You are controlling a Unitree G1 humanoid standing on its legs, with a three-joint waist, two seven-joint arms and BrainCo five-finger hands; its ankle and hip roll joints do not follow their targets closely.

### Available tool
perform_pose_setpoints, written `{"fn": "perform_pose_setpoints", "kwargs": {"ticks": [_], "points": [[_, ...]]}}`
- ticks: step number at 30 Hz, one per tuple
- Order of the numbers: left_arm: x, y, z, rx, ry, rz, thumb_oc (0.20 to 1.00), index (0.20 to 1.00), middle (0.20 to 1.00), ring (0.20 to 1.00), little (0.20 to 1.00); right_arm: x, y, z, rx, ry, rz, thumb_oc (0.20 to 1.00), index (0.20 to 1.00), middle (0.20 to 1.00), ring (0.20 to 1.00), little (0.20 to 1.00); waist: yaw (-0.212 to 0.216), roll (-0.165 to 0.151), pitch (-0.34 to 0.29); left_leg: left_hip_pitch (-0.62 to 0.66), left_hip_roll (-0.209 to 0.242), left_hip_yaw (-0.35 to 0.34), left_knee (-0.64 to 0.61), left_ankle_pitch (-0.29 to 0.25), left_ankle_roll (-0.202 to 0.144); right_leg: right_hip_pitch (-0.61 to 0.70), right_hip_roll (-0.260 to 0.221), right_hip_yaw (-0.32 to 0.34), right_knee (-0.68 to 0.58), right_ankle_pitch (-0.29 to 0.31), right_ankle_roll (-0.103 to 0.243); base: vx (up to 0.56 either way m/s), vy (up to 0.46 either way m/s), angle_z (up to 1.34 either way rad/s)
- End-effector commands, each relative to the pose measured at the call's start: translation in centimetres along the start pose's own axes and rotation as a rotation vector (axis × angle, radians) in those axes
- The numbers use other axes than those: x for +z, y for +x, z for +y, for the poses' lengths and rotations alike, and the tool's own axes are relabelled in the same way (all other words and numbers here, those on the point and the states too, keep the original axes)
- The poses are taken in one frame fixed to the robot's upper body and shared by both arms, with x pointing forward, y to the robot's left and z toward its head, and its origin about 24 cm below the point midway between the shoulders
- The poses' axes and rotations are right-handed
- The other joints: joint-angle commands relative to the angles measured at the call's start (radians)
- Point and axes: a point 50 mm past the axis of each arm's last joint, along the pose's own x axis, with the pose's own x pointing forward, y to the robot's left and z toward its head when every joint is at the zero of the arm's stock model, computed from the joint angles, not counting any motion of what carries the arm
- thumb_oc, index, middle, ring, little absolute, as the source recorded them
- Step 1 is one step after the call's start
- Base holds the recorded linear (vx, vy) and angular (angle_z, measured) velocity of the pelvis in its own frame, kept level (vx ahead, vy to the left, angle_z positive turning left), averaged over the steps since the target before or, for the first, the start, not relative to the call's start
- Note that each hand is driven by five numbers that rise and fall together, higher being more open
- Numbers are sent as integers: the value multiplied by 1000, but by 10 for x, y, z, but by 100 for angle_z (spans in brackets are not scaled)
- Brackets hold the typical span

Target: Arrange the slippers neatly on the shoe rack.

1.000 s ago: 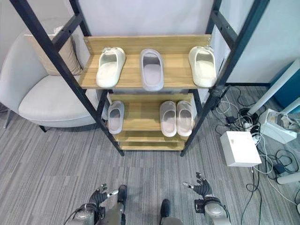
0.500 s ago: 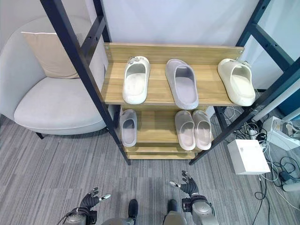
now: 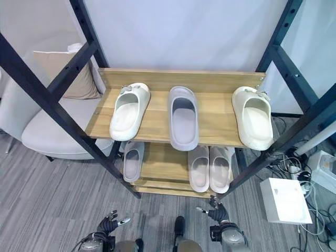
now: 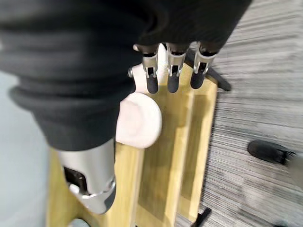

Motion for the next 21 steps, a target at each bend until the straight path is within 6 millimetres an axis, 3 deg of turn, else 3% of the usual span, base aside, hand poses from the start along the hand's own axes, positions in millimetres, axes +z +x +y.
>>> {"fn": "perform_pose_setpoints", "kwargs": {"ticks": [1,9,12,15,21], "points": [[16,2,4,-1,1,-71,1000,1000,1000,1000,1000,10,-3,-4,8,-6,-62,1000,1000,1000,1000,1000,-3,9,-15,26,20,29,-53,74,12,65,-2,12,46,-137,112,57,7,5],[5,-1,0,-24,25,-38,1000,1000,1000,1000,1000,7,-5,3,40,-54,-60,1000,1000,1000,1000,1000,-3,26,-59,124,21,23,-179,76,30,85,-1,9,9,-118,123,38,43,-5],[0,-1,3,-16,45,-11,1000,1000,1000,1000,1000,21,-6,4,55,-103,-129,1000,1000,1000,1000,1000,-4,21,-68,138,25,35,-198,81,29,86,2,14,2,-113,127,-13,16,3],[1,0,7,-3,64,-15,1000,1000,1000,1000,1000,47,-18,-3,81,-199,-271,1000,1000,1000,1000,1000,-13,9,-73,148,30,41,-203,76,30,86,6,22,1,-110,133,-7,2,2],[5,1,5,-15,97,-24,1000,1000,1000,1000,1000,63,-52,-20,121,-300,-387,1000,1000,1000,1000,1000,-42,-7,-84,161,33,62,-205,63,33,83,11,41,1,-108,142,-19,8,-10]]}}
